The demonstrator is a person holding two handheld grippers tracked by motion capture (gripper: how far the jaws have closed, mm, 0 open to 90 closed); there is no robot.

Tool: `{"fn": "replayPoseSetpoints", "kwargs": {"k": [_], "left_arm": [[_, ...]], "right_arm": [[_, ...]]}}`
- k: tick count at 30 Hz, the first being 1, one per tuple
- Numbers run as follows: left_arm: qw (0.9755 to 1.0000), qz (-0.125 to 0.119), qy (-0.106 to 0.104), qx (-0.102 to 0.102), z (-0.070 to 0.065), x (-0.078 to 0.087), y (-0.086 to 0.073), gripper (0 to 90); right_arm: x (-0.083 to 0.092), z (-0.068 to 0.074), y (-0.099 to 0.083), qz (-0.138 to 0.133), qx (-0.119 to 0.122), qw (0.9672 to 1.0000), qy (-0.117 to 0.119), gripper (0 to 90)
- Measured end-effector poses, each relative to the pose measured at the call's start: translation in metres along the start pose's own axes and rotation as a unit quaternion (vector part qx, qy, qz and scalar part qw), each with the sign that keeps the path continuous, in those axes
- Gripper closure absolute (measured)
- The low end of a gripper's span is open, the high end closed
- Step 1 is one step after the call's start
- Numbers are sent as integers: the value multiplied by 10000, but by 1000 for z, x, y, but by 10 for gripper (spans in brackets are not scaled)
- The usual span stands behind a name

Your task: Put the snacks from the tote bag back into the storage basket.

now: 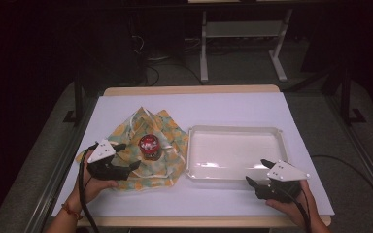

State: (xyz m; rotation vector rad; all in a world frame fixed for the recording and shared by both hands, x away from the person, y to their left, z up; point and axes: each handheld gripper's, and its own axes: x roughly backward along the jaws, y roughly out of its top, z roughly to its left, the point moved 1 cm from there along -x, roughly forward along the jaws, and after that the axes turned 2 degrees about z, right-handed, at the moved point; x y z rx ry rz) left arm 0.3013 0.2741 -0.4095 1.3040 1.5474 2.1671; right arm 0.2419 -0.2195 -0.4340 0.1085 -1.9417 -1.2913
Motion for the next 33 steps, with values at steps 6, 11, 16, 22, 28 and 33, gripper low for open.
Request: {"fn": "replayPoseSetpoints", "kwargs": {"k": [6,11,16,22,28,33], "left_arm": [[10000,12,-28,-2,1,-2,2,178],[9999,47,-85,-32,1,-4,5,177],[9999,58,-98,-84,0,-5,7,180],[9998,145,-127,-10,1,-7,8,180],[9996,204,-170,70,4,-6,8,180],[9995,287,-138,90,7,-6,10,179]], "right_arm": [[0,0,0,6,-10,10000,7,250],[-1,0,0,20,3,10000,10,250],[-1,1,0,23,1,10000,11,250],[0,0,-1,14,-2,10000,3,250],[0,0,-1,2,-10,10000,-3,250],[0,0,-1,21,-7,10000,7,250]]}}
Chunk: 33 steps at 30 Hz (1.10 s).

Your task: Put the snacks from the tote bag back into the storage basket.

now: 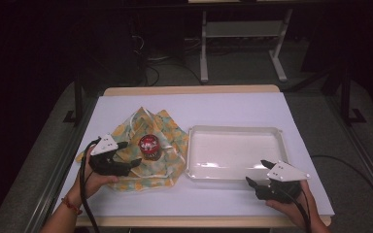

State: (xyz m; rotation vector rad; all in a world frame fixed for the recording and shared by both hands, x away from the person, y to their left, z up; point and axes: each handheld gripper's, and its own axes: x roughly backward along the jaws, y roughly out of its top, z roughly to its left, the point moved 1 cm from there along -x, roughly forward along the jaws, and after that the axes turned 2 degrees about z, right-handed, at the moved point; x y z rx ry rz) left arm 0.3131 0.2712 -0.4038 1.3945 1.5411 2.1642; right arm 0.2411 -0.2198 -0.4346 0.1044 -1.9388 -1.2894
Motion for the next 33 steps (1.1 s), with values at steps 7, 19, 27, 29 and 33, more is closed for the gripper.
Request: {"fn": "replayPoseSetpoints", "kwargs": {"k": [7,19,27,29,33], "left_arm": [[10000,56,-45,-23,-1,-3,2,179],[9997,206,-86,-95,-1,-14,13,179],[9992,378,-83,-112,-1,-22,23,178],[9990,425,-126,-105,1,-24,25,176],[9980,593,-181,-118,1,-30,25,175]], "right_arm": [[-1,0,0,13,-2,10000,-8,250],[-1,1,-1,39,0,10000,2,250],[-1,0,-1,26,5,10000,-1,250],[-1,0,-1,21,2,10000,-1,250],[-1,0,-1,28,7,10000,3,250]]}}
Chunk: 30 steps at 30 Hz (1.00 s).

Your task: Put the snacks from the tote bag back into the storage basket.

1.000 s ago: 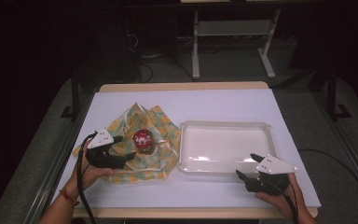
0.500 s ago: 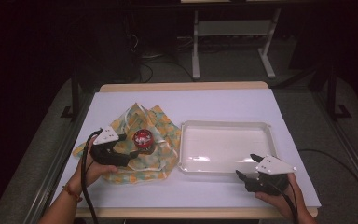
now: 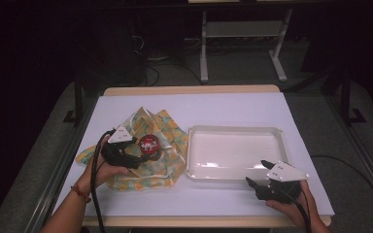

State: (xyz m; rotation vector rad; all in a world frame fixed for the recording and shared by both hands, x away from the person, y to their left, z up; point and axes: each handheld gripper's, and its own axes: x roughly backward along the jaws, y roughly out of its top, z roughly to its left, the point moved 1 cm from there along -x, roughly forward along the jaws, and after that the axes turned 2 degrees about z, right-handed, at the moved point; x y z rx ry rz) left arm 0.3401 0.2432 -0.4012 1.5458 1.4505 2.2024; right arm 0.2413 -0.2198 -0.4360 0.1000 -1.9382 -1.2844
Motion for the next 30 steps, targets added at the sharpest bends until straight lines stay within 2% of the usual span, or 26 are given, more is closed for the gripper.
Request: {"fn": "replayPoseSetpoints", "kwargs": {"k": [6,10,17,21,23,26,30], "left_arm": [[9999,109,-81,-56,0,-6,2,174],[9998,202,19,-75,0,-11,6,168],[9995,291,113,44,-1,-18,13,161],[9991,383,151,28,-1,-21,15,161],[9986,456,236,87,0,-24,17,162],[9989,399,190,134,0,-25,20,164],[9987,442,243,97,-1,-29,23,164]], "right_arm": [[0,1,0,15,3,10000,4,250],[0,0,0,21,6,10000,4,250],[0,0,0,23,11,10000,8,250],[0,0,0,17,4,10000,7,250],[0,0,-1,24,-7,10000,7,250],[-1,0,-1,37,6,10000,10,250],[-1,0,-1,36,-3,10000,14,250]]}}
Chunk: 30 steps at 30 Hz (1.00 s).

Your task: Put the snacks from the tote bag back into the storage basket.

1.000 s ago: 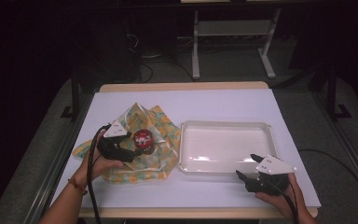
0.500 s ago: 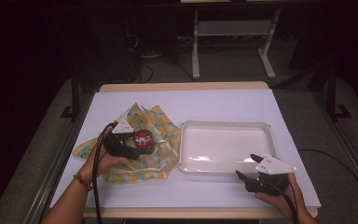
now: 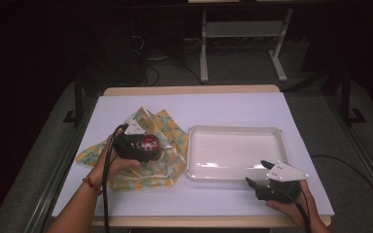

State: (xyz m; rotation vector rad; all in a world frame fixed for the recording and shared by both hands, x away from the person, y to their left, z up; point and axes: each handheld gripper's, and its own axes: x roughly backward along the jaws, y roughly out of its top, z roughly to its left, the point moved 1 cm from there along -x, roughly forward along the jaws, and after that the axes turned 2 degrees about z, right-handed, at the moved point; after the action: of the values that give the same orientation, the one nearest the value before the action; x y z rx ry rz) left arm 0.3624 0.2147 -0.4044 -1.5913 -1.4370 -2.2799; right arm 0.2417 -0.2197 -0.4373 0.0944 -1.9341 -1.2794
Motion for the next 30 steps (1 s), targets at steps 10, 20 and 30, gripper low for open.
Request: {"fn": "replayPoseSetpoints", "kwargs": {"k": [10,20,30], "left_arm": [[9998,213,48,23,2,-8,0,169],[9995,319,-48,55,6,-14,-1,197],[9996,267,-88,101,5,-14,-2,243]], "right_arm": [[0,0,0,8,9,10000,6,250],[0,-1,-1,23,-24,10000,2,250],[0,-1,-1,20,-5,10000,6,250]]}}
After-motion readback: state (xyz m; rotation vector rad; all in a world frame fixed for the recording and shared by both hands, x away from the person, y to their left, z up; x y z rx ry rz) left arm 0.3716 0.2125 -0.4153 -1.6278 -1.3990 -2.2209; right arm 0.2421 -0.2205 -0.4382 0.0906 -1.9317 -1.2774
